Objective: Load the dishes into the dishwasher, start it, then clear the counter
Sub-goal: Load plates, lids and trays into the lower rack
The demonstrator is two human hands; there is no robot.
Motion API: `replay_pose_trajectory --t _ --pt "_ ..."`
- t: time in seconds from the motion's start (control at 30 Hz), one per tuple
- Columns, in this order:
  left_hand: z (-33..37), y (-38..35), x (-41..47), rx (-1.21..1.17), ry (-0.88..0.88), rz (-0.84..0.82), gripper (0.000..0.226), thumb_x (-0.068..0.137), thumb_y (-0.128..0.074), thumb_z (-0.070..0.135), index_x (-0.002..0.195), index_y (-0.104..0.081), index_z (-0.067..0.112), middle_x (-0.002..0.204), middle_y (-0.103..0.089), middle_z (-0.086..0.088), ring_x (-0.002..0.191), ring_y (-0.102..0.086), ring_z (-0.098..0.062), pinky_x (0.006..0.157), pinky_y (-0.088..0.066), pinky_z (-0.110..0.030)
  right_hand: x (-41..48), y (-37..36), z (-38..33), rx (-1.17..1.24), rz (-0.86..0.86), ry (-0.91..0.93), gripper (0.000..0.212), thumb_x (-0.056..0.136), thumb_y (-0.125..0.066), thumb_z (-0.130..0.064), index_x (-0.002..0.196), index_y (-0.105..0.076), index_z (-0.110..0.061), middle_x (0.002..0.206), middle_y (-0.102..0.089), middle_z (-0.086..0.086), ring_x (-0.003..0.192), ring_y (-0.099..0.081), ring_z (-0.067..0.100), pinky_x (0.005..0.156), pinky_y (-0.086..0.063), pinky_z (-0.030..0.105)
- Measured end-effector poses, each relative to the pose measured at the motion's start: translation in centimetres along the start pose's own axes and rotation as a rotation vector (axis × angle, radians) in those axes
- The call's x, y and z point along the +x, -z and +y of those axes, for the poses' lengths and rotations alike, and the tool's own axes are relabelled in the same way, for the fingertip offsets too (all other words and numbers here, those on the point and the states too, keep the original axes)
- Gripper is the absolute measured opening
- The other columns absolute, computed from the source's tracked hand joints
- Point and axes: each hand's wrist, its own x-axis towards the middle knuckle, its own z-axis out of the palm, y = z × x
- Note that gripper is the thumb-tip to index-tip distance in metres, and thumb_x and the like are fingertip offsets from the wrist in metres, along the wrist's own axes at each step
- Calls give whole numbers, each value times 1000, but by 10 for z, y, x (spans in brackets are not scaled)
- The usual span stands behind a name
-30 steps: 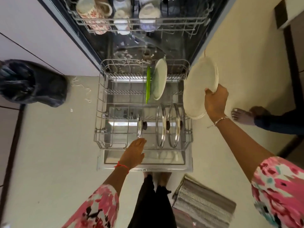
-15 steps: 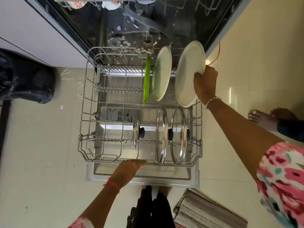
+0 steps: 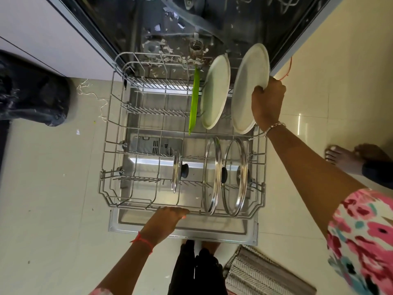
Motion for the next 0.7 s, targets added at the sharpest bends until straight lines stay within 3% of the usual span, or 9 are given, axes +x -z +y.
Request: replay_pose_trajectory --t 0.07,0.13,0.2,0.3,0.43,0.57,0.7 --pt "-1 -1 0 -15 11 -8 46 93 -45 0 131 -52 24 122 -63 4 112 -58 -8 94 -39 -15 2 -1 1 7 1 -3 27 90 -45 -5 110 -58 7 100 -61 14 84 -53 19 76 -50 25" --pt "-2 -1 0 -24 18 -15 44 94 -45 2 131 -52 25 122 -63 5 112 -58 -7 94 -39 -13 3 -3 2 -16 -23 3 28 89 -43 -3 110 -58 8 95 -57 13 76 -48 14 63 -42 12" --pt "-1 0 0 -30 20 -22 43 95 -45 3 131 -52 25 122 -63 5 112 -58 -8 94 -39 -13 4 -7 4 -44 -58 -3 29 90 -42 -3 114 -55 8 104 -58 16 90 -55 21 65 -33 5" --pt "-1 0 0 -51 28 -30 41 95 -45 5 131 -52 24 123 -63 4 112 -58 -8 93 -37 -10 4 -13 6 -68 -91 -27 30 91 -40 -2 117 -50 8 118 -54 21 111 -49 30 69 -30 10" --pt "-2 0 0 -68 27 -31 40 96 -46 7 132 -51 24 123 -62 4 113 -58 -6 89 -29 -3 11 -28 8 -70 -149 -42 27 91 -40 0 114 -52 9 116 -55 22 110 -52 32 70 -33 15" --pt "-2 0 1 -73 31 -35 39 96 -47 9 131 -51 24 123 -63 4 112 -58 -6 89 -29 -3 16 -38 9 -65 -232 -51 29 93 -42 -3 118 -50 9 122 -54 23 112 -53 35 88 -42 29" --pt "-2 1 1 -67 39 -40 37 97 -46 11 131 -52 24 122 -63 3 112 -58 -6 90 -31 -5 18 -41 10 -21 -333 -103 39 95 -50 -16 127 -47 5 128 -53 20 116 -52 32 90 -41 27"
